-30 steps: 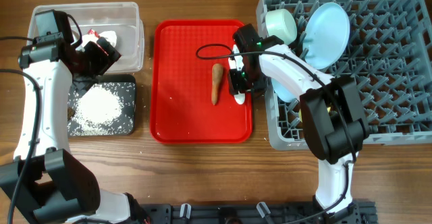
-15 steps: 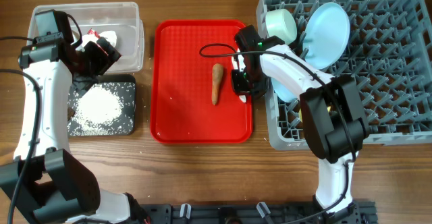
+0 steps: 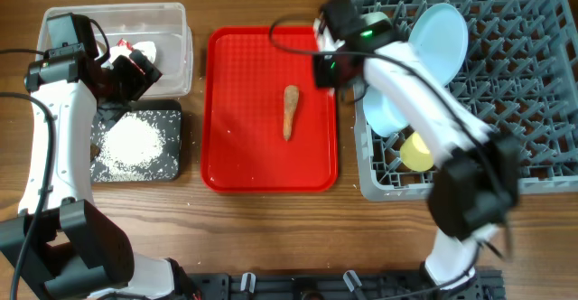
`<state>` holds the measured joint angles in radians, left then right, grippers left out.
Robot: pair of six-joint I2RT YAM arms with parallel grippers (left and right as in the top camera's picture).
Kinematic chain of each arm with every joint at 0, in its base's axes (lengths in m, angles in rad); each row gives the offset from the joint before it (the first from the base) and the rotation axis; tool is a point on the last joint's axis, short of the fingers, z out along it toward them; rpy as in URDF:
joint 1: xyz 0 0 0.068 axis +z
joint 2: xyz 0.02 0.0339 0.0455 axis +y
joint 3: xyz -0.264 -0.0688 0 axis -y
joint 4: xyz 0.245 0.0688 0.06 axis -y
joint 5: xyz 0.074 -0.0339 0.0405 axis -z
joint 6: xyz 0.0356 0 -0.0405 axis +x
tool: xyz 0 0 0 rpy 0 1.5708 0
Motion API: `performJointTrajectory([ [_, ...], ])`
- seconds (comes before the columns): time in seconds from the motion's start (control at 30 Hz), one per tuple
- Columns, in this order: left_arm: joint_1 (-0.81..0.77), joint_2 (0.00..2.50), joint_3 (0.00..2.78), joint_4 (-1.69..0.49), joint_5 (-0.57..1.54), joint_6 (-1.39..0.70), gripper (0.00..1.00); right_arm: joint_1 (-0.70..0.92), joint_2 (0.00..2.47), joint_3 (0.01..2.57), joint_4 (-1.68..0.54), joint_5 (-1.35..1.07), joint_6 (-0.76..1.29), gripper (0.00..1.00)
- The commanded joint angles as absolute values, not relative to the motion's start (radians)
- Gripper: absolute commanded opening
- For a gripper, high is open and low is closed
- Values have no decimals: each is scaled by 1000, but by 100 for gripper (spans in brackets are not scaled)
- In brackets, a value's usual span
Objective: Sort waste into correct bins and load items into the dishwasher rack
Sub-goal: 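Carry the white spoon into the dish rack and release it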
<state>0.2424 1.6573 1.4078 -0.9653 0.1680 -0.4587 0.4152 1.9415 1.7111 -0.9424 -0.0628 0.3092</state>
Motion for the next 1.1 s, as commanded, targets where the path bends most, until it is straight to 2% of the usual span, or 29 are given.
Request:
performJointTrajectory([
  [0.0, 244, 1640, 1422, -966, 162, -457, 100, 327, 1739, 1770, -928, 218, 355, 4],
  [0.17, 244, 1640, 1422, -966, 162, -457, 100, 139, 1678, 1769, -1002, 416, 626, 4],
  [0.33, 244, 1640, 1422, -966, 162, -457, 100, -45, 1695, 1684, -1083, 345, 1016, 4],
  [0.5, 244, 1640, 1422, -966, 162, -457, 100, -70, 1710, 1520, -1074, 240, 1361, 4],
  [0.67, 244, 1640, 1422, -966, 162, -457, 100, -70, 1711, 1403, -1045, 122, 1441, 4],
  [0.7, 244, 1640, 1422, -966, 162, -457, 100, -70, 1711, 1392, -1045, 117, 1440, 8],
  [0.73, 244, 1640, 1422, -966, 163, -457, 100, -70, 1711, 1391, -1050, 118, 1440, 17],
  [0.8, 244, 1640, 1422, -966, 162, -457, 100, -70, 1711, 1391, -1051, 118, 1439, 40],
  [0.83, 244, 1640, 1422, -966, 162, -457, 100, -70, 1711, 1391, -1048, 118, 1405, 64],
  [0.9, 244, 1640, 1422, -966, 162, -457, 100, -70, 1711, 1391, -1040, 112, 1338, 84],
  [0.97, 244, 1640, 1422, -966, 162, -457, 100, -71, 1703, 1391, -1043, 106, 1276, 90],
  [1.07, 244, 1640, 1422, -966, 162, -457, 100, -73, 1639, 1395, -1059, 120, 1174, 93],
])
